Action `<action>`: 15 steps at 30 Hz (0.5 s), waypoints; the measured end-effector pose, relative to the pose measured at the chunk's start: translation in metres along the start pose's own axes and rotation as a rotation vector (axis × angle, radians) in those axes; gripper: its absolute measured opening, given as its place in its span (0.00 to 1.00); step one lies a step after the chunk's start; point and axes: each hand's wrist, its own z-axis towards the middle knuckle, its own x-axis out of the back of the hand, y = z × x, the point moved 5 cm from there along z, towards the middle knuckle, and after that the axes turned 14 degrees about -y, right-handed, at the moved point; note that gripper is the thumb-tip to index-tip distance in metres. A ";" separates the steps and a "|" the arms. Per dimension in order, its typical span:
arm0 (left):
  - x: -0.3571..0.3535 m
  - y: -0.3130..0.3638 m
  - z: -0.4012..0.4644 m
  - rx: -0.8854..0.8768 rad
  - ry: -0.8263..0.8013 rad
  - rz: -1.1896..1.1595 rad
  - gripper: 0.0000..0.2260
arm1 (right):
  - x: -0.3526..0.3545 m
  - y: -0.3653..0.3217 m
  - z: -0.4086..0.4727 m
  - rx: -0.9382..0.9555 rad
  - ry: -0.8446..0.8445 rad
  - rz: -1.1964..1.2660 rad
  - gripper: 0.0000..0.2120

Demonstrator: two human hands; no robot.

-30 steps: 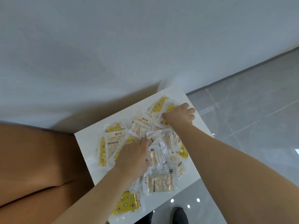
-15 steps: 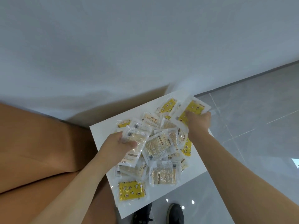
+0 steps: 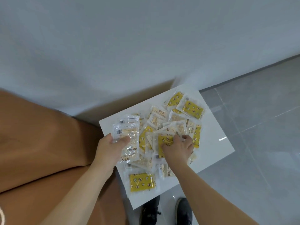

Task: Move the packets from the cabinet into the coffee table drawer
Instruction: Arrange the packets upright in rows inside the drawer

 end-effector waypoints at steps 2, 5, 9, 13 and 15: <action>-0.006 -0.005 0.002 0.011 -0.008 0.007 0.05 | 0.001 -0.002 0.003 0.011 -0.007 -0.029 0.16; -0.018 -0.010 0.002 0.015 -0.035 0.010 0.04 | 0.008 -0.005 0.006 -0.005 -0.025 -0.031 0.16; -0.028 -0.018 -0.003 0.022 -0.069 0.002 0.06 | 0.015 -0.009 0.010 -0.001 -0.074 -0.057 0.17; -0.027 -0.022 -0.007 0.039 -0.061 -0.018 0.07 | 0.019 -0.010 0.017 -0.034 -0.118 -0.140 0.22; -0.027 -0.021 -0.009 0.037 -0.061 -0.016 0.07 | 0.021 -0.010 0.019 -0.060 -0.131 -0.157 0.23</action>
